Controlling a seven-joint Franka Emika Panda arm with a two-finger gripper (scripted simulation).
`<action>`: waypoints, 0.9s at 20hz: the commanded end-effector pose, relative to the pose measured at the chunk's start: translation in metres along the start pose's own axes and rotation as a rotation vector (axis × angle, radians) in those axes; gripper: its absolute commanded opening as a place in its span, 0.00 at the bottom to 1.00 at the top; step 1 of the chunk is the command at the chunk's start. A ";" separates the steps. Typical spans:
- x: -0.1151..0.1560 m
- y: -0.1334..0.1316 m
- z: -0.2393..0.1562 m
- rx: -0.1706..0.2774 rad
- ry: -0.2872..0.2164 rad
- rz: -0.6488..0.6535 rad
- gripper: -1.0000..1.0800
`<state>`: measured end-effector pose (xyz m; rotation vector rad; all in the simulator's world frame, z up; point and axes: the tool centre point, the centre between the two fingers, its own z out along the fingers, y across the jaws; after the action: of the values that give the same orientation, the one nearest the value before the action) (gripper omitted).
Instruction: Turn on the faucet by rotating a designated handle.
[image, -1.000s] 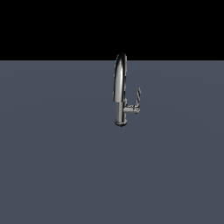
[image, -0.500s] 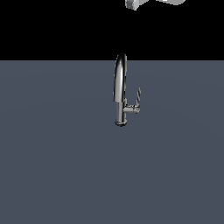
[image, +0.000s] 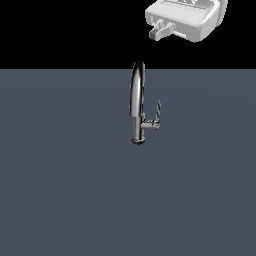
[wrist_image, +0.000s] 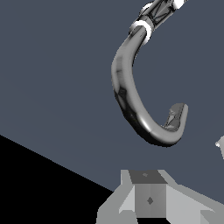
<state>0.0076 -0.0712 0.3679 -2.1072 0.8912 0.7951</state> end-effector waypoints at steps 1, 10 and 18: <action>0.019 -0.001 0.000 0.049 -0.041 0.046 0.00; 0.096 0.005 0.008 0.244 -0.202 0.234 0.00; 0.163 0.019 0.028 0.422 -0.347 0.407 0.00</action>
<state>0.0755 -0.1131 0.2362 -1.4461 1.1709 1.0200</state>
